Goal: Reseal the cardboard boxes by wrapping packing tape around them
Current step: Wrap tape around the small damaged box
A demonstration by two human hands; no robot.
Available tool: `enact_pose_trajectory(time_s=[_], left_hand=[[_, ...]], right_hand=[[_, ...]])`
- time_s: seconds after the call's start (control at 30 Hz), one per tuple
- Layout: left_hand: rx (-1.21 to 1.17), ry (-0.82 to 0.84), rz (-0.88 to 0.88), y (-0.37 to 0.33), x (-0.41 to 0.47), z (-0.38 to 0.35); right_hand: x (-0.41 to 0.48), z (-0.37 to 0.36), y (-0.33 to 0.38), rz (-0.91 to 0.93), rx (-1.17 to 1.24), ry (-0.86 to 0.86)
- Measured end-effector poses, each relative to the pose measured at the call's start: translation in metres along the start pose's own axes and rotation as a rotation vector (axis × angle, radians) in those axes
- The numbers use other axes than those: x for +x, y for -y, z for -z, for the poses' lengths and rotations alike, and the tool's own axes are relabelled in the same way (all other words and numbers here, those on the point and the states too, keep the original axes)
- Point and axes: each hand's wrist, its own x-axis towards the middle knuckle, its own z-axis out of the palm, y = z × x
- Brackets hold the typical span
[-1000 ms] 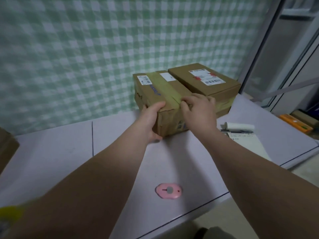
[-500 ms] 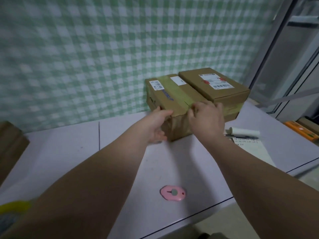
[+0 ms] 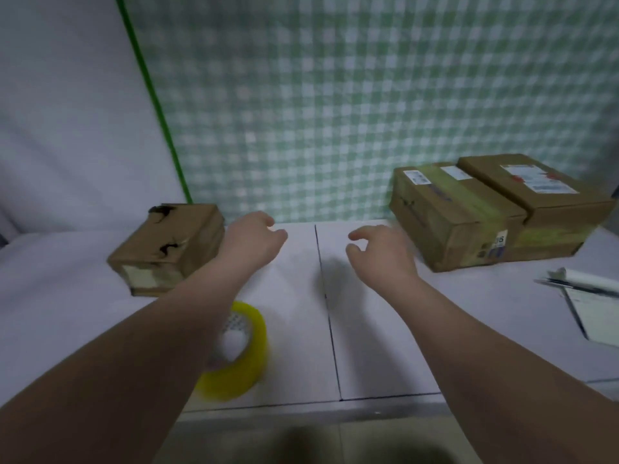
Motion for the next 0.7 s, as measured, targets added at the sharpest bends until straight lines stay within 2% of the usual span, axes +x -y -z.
enact_pose_trajectory(time_s=[0.13, 0.27, 0.4, 0.53, 0.7], left_hand=[[0.302, -0.138, 0.11, 0.068, -0.008, 0.037], [0.242, -0.145, 0.294, 0.11, -0.016, 0.056], [0.241, -0.163, 0.243, 0.13, -0.01, 0.056], [0.271, -0.104, 0.196, 0.135, 0.001, 0.05], [0.168, -0.145, -0.015, 0.102, -0.002, 0.04]], right_hand=[[-0.016, -0.025, 0.033, 0.055, 0.008, 0.078], [-0.027, -0.042, 0.053, 0.057, 0.004, 0.138], [-0.034, -0.052, 0.061, 0.058, 0.003, 0.172], [-0.036, -0.054, 0.057, 0.051, -0.007, 0.195], [-0.036, -0.048, 0.046, 0.003, 0.072, 0.144]])
